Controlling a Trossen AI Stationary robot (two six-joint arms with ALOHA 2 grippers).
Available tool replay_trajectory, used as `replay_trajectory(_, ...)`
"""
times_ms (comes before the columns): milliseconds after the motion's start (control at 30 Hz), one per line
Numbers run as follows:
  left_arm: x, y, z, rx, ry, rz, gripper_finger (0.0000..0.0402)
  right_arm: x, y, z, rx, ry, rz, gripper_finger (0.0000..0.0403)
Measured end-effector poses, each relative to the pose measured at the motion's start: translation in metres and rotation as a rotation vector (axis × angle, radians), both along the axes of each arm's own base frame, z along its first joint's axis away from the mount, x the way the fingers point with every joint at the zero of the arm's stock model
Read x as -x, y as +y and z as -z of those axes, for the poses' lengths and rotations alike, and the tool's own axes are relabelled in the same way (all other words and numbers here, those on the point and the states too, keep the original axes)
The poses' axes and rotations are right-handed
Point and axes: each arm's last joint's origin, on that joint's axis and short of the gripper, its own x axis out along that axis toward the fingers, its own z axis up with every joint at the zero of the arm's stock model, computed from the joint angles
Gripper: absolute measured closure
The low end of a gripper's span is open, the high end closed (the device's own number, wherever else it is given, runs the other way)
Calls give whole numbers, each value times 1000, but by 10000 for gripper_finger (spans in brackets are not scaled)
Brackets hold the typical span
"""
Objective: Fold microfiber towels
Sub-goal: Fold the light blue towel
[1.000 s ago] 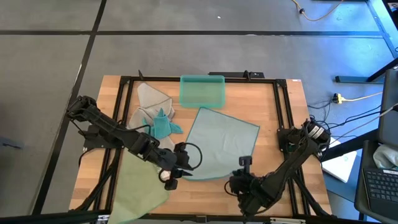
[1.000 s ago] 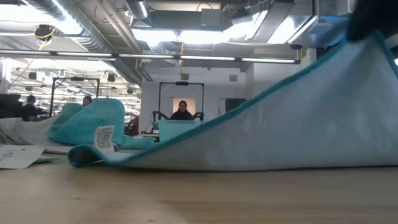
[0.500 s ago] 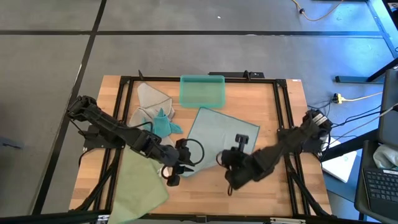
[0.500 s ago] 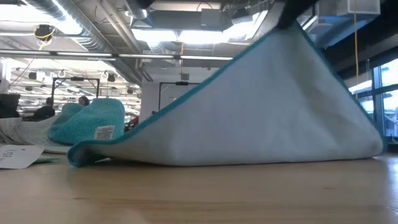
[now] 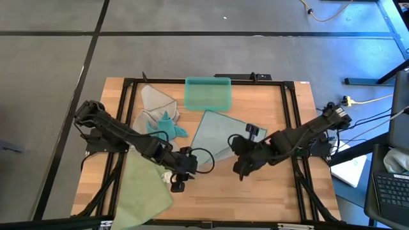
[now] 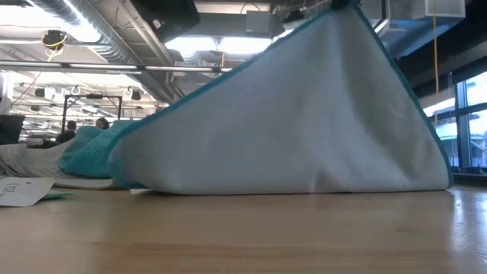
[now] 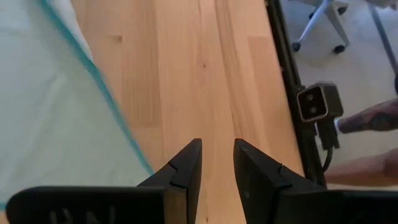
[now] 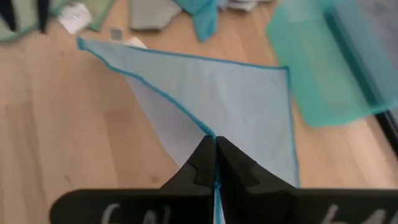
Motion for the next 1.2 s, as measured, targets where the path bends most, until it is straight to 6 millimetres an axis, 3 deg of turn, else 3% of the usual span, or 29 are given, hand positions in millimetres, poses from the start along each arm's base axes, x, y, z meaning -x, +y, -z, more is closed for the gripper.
replay_trajectory(500,-6,-7,24,-27,88,-52,317,4,-10,-2,-8,43,16,393)
replay_trajectory(1000,-15,-34,72,34,190,-237,317,-2,-13,-4,-36,12,7,389)
replay_trajectory(1200,-13,-36,72,-1,171,-273,317,-2,-13,-3,-35,15,3,393)
